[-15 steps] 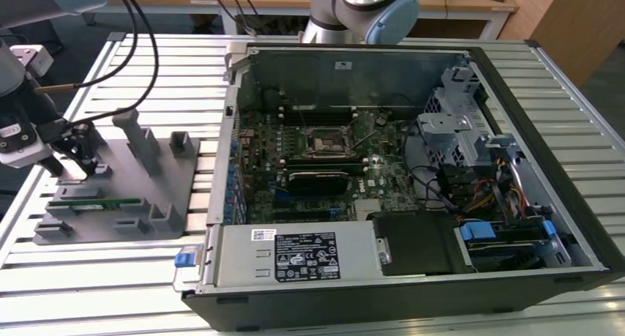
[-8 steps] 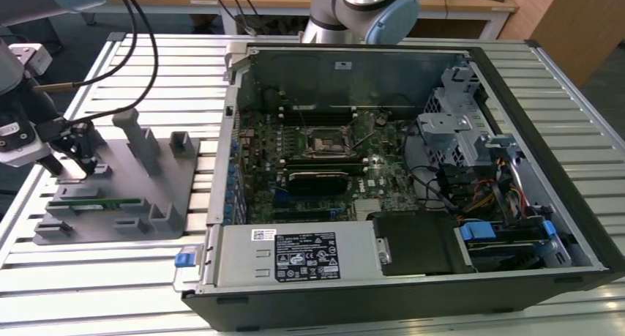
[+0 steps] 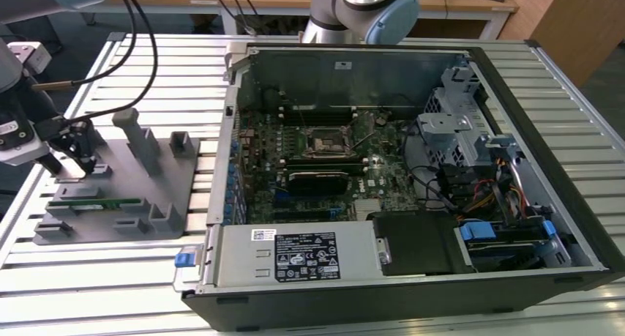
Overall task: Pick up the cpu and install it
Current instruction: 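Pick up the cpu and move it towards the insertion slot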
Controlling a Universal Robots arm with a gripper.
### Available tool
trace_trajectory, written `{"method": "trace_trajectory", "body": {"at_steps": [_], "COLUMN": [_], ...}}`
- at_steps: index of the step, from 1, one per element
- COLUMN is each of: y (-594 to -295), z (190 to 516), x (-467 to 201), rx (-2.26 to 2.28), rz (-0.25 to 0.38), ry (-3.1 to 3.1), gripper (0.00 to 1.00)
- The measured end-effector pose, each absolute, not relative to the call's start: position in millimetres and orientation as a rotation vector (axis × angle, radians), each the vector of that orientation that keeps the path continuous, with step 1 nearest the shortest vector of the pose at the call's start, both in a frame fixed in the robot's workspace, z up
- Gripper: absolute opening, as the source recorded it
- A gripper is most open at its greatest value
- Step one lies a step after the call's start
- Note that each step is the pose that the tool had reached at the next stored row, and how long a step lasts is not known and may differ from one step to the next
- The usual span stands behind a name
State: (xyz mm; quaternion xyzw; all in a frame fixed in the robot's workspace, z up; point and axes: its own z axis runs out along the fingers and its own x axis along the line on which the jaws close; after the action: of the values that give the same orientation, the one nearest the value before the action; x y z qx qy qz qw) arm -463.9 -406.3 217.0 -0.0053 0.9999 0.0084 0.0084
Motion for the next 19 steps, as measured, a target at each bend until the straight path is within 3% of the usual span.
{"method": "trace_trajectory", "body": {"at_steps": [19], "y": [-406.3], "z": [222.9], "x": [-463.9], "rx": [-0.017], "rz": [0.026], "ry": [3.125], "gripper": [0.53]}}
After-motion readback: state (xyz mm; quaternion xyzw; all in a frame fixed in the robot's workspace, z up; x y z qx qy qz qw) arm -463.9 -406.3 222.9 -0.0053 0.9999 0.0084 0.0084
